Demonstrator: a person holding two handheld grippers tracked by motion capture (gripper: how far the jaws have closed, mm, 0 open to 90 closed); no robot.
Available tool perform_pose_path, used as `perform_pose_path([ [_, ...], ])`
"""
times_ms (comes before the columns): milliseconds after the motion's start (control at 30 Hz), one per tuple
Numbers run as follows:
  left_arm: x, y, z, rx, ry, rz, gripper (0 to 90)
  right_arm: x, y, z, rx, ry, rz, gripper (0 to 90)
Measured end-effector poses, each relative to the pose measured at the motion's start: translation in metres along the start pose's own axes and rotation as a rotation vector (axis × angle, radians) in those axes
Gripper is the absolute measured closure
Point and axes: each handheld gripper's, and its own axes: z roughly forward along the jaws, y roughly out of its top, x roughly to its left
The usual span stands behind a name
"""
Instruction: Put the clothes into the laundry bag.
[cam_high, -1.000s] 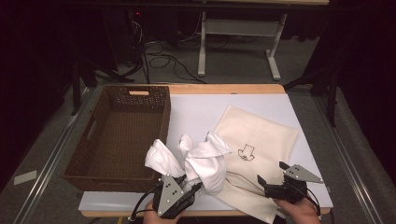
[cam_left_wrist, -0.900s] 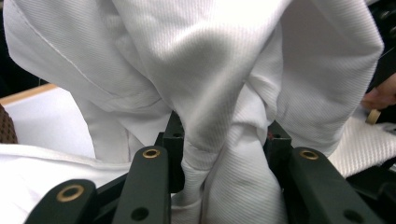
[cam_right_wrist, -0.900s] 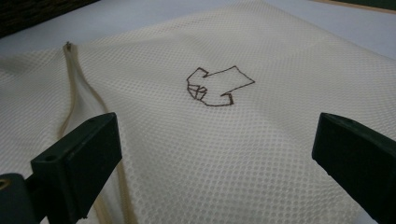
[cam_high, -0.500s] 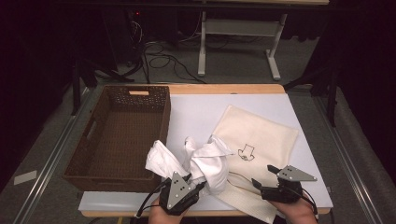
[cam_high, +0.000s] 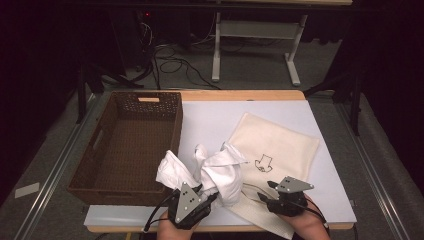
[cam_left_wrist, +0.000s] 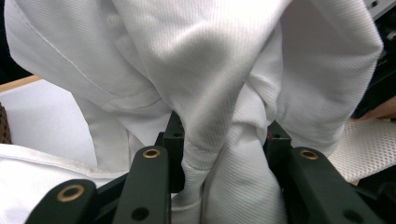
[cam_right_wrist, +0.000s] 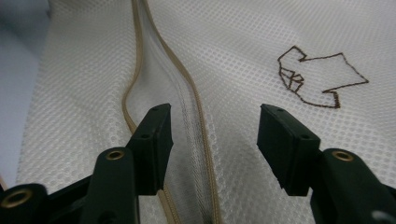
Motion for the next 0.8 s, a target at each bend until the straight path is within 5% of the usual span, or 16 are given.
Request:
perform_pose_path([
  [233, 0.002, 0.002, -0.004, -0.013, 0.008, -0.011, 63.8, -0.002, 0.008, 0.004, 0.031, 0.008, -0.008, 82.1],
  [800, 0.004, 0.009, -0.015, -0.057, 0.012, -0.013, 63.9, 0.008, 0.033, 0.008, -0.070, 0.036, -0.009, 88.2],
])
